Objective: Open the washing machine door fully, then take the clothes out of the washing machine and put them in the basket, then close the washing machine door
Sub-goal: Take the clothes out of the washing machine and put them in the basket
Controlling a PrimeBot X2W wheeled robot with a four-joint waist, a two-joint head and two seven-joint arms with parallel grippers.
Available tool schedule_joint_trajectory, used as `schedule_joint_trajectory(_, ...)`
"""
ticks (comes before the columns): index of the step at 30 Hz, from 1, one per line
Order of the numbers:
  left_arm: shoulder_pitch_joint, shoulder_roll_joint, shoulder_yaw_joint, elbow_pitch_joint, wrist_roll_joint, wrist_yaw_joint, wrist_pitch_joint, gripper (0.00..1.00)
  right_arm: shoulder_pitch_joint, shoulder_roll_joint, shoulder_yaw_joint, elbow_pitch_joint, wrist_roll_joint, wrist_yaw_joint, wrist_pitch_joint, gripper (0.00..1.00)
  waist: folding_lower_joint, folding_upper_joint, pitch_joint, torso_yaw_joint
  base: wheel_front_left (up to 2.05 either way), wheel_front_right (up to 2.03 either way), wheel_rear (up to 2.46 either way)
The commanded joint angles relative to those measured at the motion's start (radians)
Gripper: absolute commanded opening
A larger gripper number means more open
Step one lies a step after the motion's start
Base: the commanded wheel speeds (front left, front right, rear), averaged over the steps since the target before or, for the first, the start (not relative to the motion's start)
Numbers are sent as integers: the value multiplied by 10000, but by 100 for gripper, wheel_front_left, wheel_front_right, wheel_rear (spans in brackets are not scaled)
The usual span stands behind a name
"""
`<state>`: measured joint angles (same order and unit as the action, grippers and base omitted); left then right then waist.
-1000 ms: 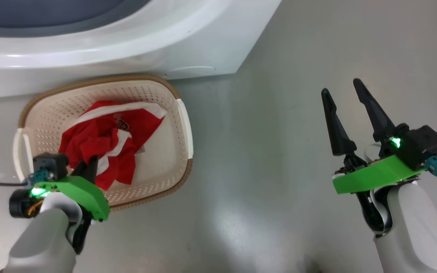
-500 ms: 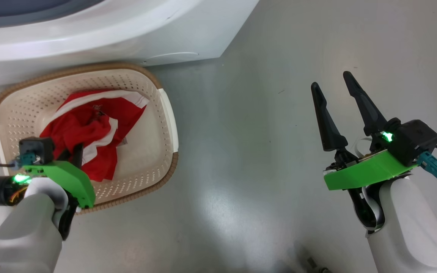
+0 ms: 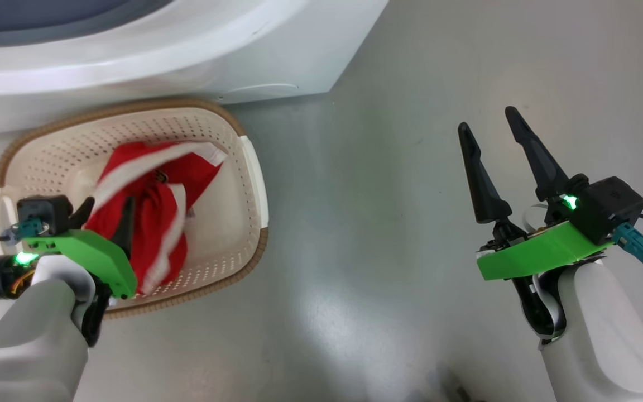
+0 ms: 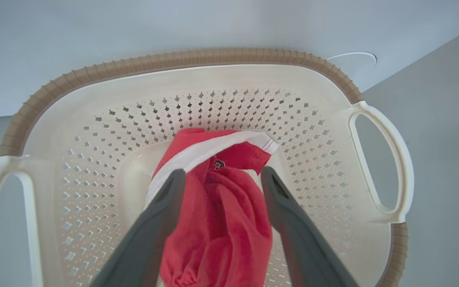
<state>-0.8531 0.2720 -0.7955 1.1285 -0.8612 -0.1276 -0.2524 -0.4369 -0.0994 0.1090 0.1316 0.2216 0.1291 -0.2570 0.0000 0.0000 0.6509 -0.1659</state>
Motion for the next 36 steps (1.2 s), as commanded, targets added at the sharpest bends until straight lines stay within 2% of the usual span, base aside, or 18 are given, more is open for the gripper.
schedule_joint_trajectory(1,-13,378,212,-126,-66,-30,-93,100,177,4,125,-173,-63,16,-48,100,0,0,-130,95,0,0,0)
schedule_joint_trajectory(7,141,452,651,-562,-42,-30,-93,100,277,-100,79,-68,-40,16,-48,100,0,0,-516,285,0,0,0)
schedule_joint_trajectory(14,618,517,1854,-1355,539,-31,-93,100,465,-291,53,35,19,16,-48,100,0,0,-1162,523,0,0,0)
schedule_joint_trajectory(28,2192,163,4810,-3410,2853,-31,-93,100,1092,-621,-16,228,198,16,-48,100,0,0,-2548,835,0,0,0)
schedule_joint_trajectory(36,3168,-218,6012,-4808,3982,-31,-93,100,1625,-770,-94,302,317,16,-48,100,0,0,-3372,954,0,0,0)
